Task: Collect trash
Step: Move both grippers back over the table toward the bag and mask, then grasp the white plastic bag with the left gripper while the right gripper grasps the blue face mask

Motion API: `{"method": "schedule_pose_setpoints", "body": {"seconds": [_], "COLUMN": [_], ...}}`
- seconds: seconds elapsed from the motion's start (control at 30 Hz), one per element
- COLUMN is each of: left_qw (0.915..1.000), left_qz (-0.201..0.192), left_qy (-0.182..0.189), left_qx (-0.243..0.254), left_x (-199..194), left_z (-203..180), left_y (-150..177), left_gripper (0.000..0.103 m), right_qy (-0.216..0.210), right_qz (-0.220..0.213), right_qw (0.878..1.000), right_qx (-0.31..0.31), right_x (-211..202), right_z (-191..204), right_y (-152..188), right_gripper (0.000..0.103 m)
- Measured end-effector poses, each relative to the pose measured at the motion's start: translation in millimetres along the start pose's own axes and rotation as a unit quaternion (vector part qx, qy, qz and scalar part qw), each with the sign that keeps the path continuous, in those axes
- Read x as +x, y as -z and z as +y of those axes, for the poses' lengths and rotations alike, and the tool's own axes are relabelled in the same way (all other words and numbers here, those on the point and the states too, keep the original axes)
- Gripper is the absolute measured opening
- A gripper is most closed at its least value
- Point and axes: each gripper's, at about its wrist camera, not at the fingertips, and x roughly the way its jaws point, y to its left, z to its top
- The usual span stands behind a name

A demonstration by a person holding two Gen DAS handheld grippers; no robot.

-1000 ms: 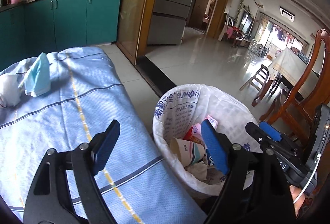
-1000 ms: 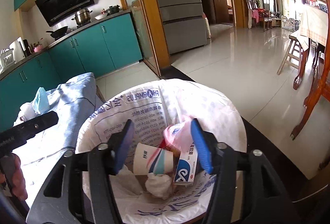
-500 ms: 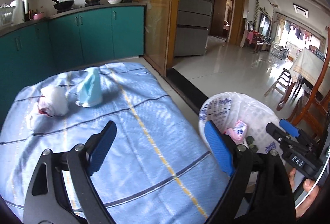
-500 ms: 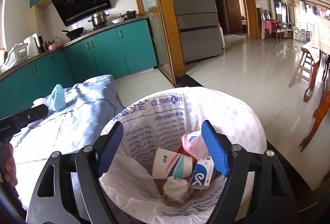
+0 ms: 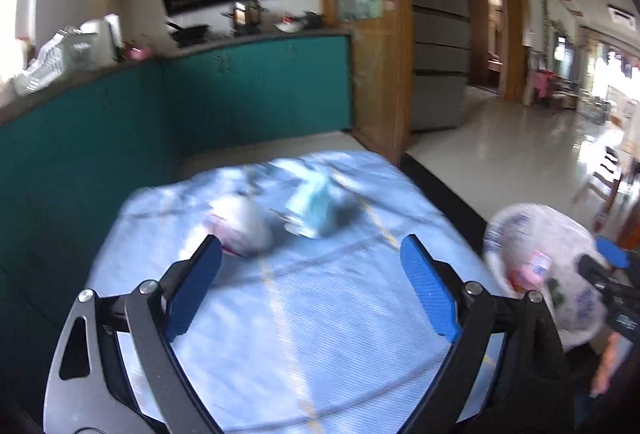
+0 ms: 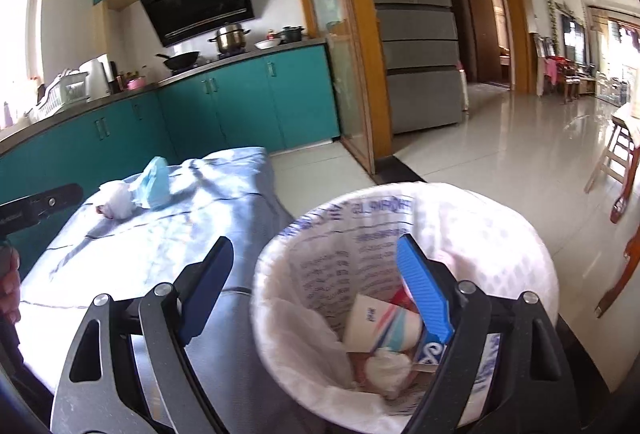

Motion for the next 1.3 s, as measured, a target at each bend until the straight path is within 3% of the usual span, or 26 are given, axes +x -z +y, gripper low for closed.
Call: {"method": "schedule_pose_setpoints", "body": {"seconds": [0.1, 0.2, 0.3, 0.47, 0.67, 0.77, 0.83, 0.9, 1.07, 1.1, 1.17, 1.23, 1.3], "left_qw": [0.9979, 0.988, 0.9787, 0.967, 0.973, 0.9728, 0.9743, 0.9752, 0.9766, 0.9771, 0.9778, 0.9775, 0.9771], "left_qz": [0.017, 0.049, 0.071, 0.1, 0.146, 0.171, 0.171, 0.173, 0.169, 0.17, 0.169, 0.169, 0.168], "left_qy": [0.001, 0.002, 0.011, 0.056, 0.045, 0.035, 0.037, 0.042, 0.044, 0.043, 0.041, 0.04, 0.037], "left_qx": [-0.062, -0.146, -0.192, -0.228, -0.173, -0.152, -0.141, -0.132, -0.125, -0.121, -0.116, -0.12, -0.125], "left_x": [25, 62, 91, 124, 165, 175, 173, 168, 159, 160, 161, 163, 164], "left_z": [55, 111, 146, 153, 123, 123, 125, 128, 134, 133, 132, 132, 134], "left_y": [-19, -24, -17, -13, 0, 10, 14, 15, 19, 20, 21, 22, 23], "left_gripper": [0.091, 0.091, 0.091, 0.093, 0.094, 0.067, 0.044, 0.029, 0.018, 0.018, 0.017, 0.017, 0.021], "right_qy": [-0.029, -0.05, -0.068, -0.119, -0.13, -0.125, -0.13, -0.128, -0.113, -0.11, -0.111, -0.112, -0.115], "right_qz": [0.012, 0.023, 0.036, 0.051, 0.085, 0.106, 0.119, 0.125, 0.142, 0.147, 0.163, 0.17, 0.174], "right_qw": [0.999, 0.997, 0.995, 0.987, 0.982, 0.983, 0.982, 0.981, 0.98, 0.979, 0.976, 0.974, 0.973], "right_qx": [-0.018, -0.051, -0.066, -0.092, -0.103, -0.086, -0.074, -0.075, -0.087, -0.089, -0.095, -0.101, -0.102], "right_x": [-2, 1, 11, 63, 150, 185, 201, 211, 237, 240, 245, 245, 241], "right_z": [25, 57, 83, 146, 207, 221, 228, 236, 252, 254, 258, 260, 259], "right_y": [-19, -46, -65, -94, -87, -79, -75, -70, -61, -59, -56, -54, -53], "right_gripper": [0.082, 0.082, 0.085, 0.087, 0.087, 0.087, 0.087, 0.087, 0.086, 0.081, 0.062, 0.037, 0.027]}}
